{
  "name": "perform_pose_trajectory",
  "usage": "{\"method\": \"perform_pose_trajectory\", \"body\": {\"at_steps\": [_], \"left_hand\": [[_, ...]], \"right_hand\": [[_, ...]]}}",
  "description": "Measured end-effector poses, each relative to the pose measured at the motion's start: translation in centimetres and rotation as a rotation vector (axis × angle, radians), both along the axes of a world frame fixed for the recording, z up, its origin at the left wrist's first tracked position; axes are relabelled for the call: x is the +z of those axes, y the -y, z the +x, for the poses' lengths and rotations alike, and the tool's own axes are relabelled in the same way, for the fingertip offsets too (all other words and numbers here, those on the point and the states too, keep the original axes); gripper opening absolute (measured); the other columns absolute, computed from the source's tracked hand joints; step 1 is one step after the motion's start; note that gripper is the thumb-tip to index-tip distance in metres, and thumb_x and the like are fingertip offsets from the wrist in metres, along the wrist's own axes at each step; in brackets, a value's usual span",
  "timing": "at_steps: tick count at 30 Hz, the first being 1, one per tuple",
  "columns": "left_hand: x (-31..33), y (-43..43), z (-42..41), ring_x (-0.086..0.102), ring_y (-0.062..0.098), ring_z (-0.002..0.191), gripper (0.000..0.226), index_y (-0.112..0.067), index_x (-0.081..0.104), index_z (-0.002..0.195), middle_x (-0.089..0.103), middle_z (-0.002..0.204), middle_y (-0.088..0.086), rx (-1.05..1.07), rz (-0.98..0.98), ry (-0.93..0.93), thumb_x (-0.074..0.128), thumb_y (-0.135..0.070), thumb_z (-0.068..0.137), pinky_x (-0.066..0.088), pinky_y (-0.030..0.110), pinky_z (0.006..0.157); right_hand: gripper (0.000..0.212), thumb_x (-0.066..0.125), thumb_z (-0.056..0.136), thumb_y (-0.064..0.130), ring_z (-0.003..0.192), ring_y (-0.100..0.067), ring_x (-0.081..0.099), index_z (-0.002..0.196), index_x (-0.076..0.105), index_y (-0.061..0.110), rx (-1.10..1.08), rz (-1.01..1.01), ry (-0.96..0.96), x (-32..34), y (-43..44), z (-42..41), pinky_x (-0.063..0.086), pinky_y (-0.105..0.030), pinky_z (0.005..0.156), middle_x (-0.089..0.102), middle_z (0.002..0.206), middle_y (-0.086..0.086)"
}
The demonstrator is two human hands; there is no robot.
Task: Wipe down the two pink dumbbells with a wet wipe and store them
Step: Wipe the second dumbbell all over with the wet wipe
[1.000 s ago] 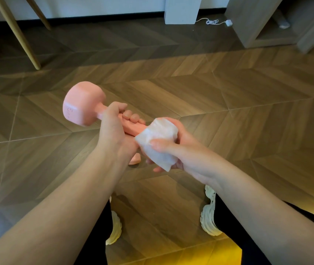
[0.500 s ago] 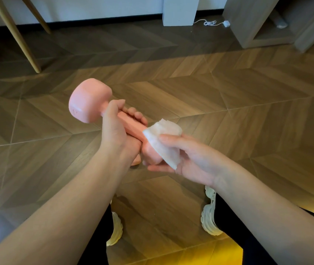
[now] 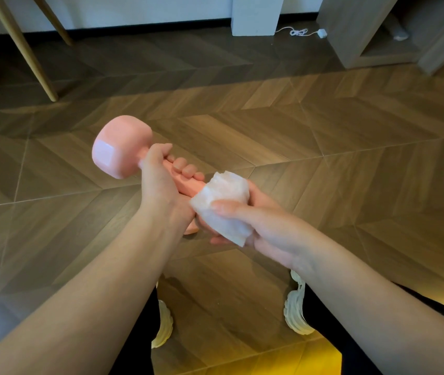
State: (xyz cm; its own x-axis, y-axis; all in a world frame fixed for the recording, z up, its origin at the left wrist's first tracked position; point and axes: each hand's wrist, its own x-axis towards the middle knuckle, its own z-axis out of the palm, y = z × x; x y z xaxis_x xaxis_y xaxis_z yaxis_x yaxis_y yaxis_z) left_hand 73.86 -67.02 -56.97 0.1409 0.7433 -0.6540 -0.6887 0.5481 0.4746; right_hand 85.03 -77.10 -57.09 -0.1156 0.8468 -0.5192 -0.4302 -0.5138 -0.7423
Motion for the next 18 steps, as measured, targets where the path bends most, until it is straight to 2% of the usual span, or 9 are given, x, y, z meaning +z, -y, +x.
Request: {"method": "perform_pose_trajectory", "body": {"at_steps": [3,4,6,8,10,11,13,15,18], "left_hand": [[-0.1,0.2,0.2,0.030,0.011,0.039,0.032,-0.020,0.031,0.067,0.028,0.049,-0.006,-0.017,-0.010,0.020,0.051,-0.018,0.092,0.033,0.019,0.044],[0.0,0.2,0.2,0.030,0.011,0.039,0.032,-0.020,0.032,0.066,0.028,0.049,-0.006,-0.022,-0.013,0.026,0.051,-0.018,0.092,0.033,0.019,0.044],[0.1,0.0,0.2,0.029,0.011,0.039,0.031,-0.020,0.033,0.065,0.028,0.049,-0.006,-0.022,-0.013,0.035,0.051,-0.018,0.091,0.033,0.019,0.044],[0.1,-0.2,0.0,0.028,0.011,0.039,0.031,-0.020,0.033,0.065,0.027,0.049,-0.007,-0.016,-0.005,0.032,0.050,-0.018,0.091,0.032,0.020,0.044],[0.1,-0.3,-0.1,0.027,0.011,0.038,0.031,-0.020,0.033,0.064,0.026,0.049,-0.007,-0.013,0.004,0.025,0.049,-0.019,0.091,0.030,0.021,0.045],[0.1,-0.3,-0.1,0.026,0.011,0.038,0.032,-0.020,0.033,0.064,0.025,0.049,-0.007,-0.011,0.004,0.023,0.049,-0.019,0.091,0.030,0.021,0.046],[0.1,-0.2,0.0,0.026,0.011,0.038,0.032,-0.020,0.032,0.064,0.025,0.049,-0.007,-0.013,0.007,0.018,0.048,-0.019,0.091,0.031,0.020,0.044],[0.0,0.0,0.2,0.026,0.011,0.038,0.032,-0.020,0.031,0.065,0.025,0.049,-0.006,-0.016,0.015,0.021,0.048,-0.018,0.092,0.031,0.018,0.042],[0.1,0.1,0.4,0.026,0.011,0.039,0.032,-0.020,0.031,0.065,0.024,0.050,-0.006,-0.017,0.023,0.051,0.048,-0.016,0.091,0.030,0.018,0.041]], "right_hand": [[0.038,0.061,0.095,0.034,0.093,-0.028,0.071,0.130,0.050,0.025,-0.016,0.006,0.087,-0.2,-0.2,-0.6,0.061,-0.037,0.067,0.068,0.118,-0.015],[0.037,0.054,0.098,0.039,0.091,-0.028,0.069,0.131,0.052,0.023,-0.006,0.008,0.075,-0.1,-0.2,-0.5,0.060,-0.038,0.069,0.068,0.115,-0.016],[0.042,0.050,0.099,0.038,0.096,-0.030,0.066,0.136,0.050,0.018,0.030,0.004,-0.017,0.2,-0.2,0.3,0.060,-0.043,0.077,0.065,0.116,-0.019],[0.048,0.057,0.093,0.030,0.106,-0.032,0.065,0.137,0.049,0.011,0.078,0.024,-0.119,0.3,-0.1,1.1,0.057,-0.050,0.089,0.063,0.123,-0.021],[0.054,0.067,0.086,0.024,0.113,-0.031,0.064,0.136,0.049,0.013,0.110,0.056,-0.101,0.0,0.2,1.5,0.051,-0.054,0.097,0.064,0.127,-0.017],[0.059,0.072,0.082,0.021,0.113,-0.029,0.065,0.136,0.049,0.018,0.103,0.063,-0.059,-0.1,0.2,1.4,0.052,-0.053,0.097,0.065,0.127,-0.012],[0.063,0.078,0.077,0.018,0.104,-0.024,0.070,0.132,0.049,0.027,0.041,0.045,0.007,-0.4,0.1,0.8,0.059,-0.044,0.084,0.068,0.121,-0.005],[0.052,0.075,0.083,0.019,0.090,-0.023,0.073,0.127,0.050,0.028,-0.019,0.039,0.040,-0.4,0.0,0.2,0.061,-0.036,0.068,0.073,0.110,-0.003],[0.045,0.062,0.092,0.036,0.083,-0.024,0.072,0.131,0.048,0.022,-0.033,0.038,0.043,-0.3,0.0,0.1,0.062,-0.038,0.068,0.072,0.104,-0.008]]}}
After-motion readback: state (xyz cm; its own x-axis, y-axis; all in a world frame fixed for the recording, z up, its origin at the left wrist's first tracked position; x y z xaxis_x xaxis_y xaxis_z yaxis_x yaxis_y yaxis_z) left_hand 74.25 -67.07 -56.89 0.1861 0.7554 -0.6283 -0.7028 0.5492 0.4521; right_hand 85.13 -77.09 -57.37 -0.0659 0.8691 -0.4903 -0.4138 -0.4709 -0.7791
